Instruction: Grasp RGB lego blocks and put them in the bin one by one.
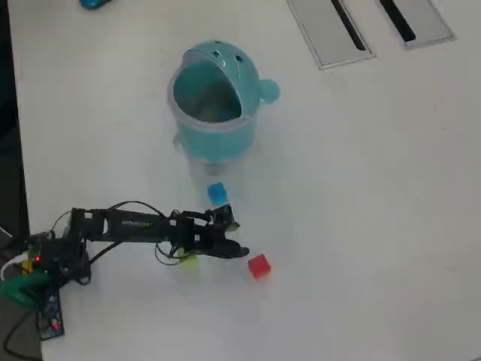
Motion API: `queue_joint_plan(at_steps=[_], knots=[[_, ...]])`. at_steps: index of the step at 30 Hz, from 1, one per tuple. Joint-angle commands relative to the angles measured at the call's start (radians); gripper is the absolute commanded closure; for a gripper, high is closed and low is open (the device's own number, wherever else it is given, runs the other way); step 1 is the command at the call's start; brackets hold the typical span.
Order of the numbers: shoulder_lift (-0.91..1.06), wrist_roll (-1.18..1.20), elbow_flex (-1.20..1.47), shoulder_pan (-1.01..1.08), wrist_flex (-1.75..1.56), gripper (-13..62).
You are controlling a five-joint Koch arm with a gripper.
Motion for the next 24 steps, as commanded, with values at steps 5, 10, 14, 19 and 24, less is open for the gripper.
queue_joint_plan(at_steps=[5, 10, 14, 19, 24], knots=[[-0.063, -0.176, -0.232, 0.034, -0.137, 14.1], [-0.132, -0.281, -0.261, 0.074, -0.118, 14.1], [-0.147, -0.353, -0.252, 0.095, -0.023, 14.0], [-0.15, -0.357, -0.253, 0.109, -0.028, 14.0], [-0.153, -0.357, -0.232, 0.109, -0.023, 14.0]])
